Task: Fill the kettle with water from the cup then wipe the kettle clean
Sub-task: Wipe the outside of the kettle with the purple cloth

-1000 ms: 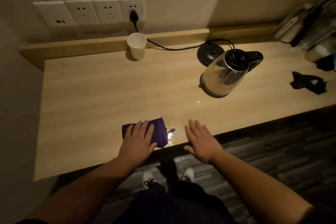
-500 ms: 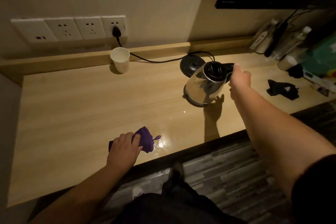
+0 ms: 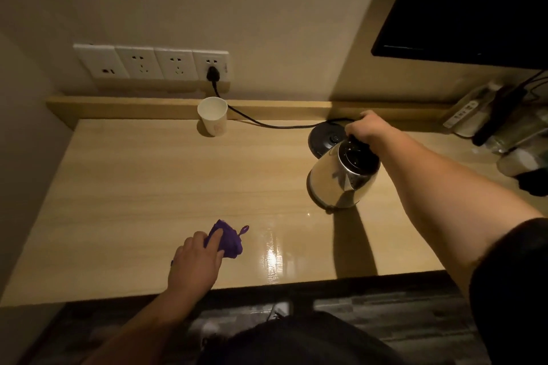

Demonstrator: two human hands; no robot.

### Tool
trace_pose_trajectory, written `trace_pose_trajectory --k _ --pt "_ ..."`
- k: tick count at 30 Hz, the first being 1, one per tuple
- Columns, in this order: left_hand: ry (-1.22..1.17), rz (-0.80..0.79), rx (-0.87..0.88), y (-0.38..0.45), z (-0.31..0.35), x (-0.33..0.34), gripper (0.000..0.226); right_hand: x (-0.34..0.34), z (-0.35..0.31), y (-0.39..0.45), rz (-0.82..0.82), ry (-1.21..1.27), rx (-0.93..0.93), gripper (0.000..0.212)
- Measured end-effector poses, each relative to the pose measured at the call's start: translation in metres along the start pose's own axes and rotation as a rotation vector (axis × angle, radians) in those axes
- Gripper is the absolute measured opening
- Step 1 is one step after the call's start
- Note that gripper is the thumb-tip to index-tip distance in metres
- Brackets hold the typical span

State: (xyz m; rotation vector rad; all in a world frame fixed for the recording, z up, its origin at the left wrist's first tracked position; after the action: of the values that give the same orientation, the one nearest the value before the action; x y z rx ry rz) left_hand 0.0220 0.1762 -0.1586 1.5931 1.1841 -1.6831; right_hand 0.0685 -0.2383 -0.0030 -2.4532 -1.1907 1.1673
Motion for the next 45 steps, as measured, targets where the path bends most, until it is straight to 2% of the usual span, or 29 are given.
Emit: trace_pose_trajectory --k 3,7,11,21,26,33,41,45 --pt "-0.196 -0.039 -0.087 0.007 0.016 -0.008 0.049 0.014 -0.015 0.0 -0.071 -0.121 -0.095 0.058" --pt "-0.452 0.0 -0.183 0.015 0.044 -0.039 0.05 0.034 -0.024 -0.004 -0.177 -0.165 -0.225 0.06" --pt "-0.663 0.062 -0.127 0.024 0.074 -0.084 0.046 0.047 -0.028 -0.013 -0.271 -0.196 -0.355 0.057" --pt "-0.989 0.12 -0.145 0.062 0.104 -0.14 0.039 0.019 -0.018 -0.017 -0.321 0.043 -0.453 0.053" --pt "-0.942 0.168 -0.064 0.082 0.122 -0.16 0.038 0.011 -0.005 -0.016 -0.326 0.163 -0.454 0.05" --pt "-0.617 0.287 0.114 0.096 0.155 -0.193 0.042 0.016 -0.006 -0.018 -0.394 0.193 -0.484 0.047" --pt "-0.457 0.335 0.139 0.117 0.174 -0.209 0.037 0.017 0.0 -0.017 -0.389 0.277 -0.49 0.042" --pt "-0.392 0.297 0.102 0.133 0.164 -0.206 0.034 0.02 0.0 -0.015 -0.393 0.321 -0.473 0.041"
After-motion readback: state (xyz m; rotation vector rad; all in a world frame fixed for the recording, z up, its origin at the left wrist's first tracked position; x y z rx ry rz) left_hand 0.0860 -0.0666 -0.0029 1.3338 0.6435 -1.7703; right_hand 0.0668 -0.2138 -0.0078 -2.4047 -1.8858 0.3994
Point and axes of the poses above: each hand's wrist, its own y-axis towards the middle knuckle, its own x-axis out of the palm, z = x × y, the point moved 10 cm from there along y, towards the middle knuckle, and after that the axes turned 13 degrees about y, right-handed, at the moved point
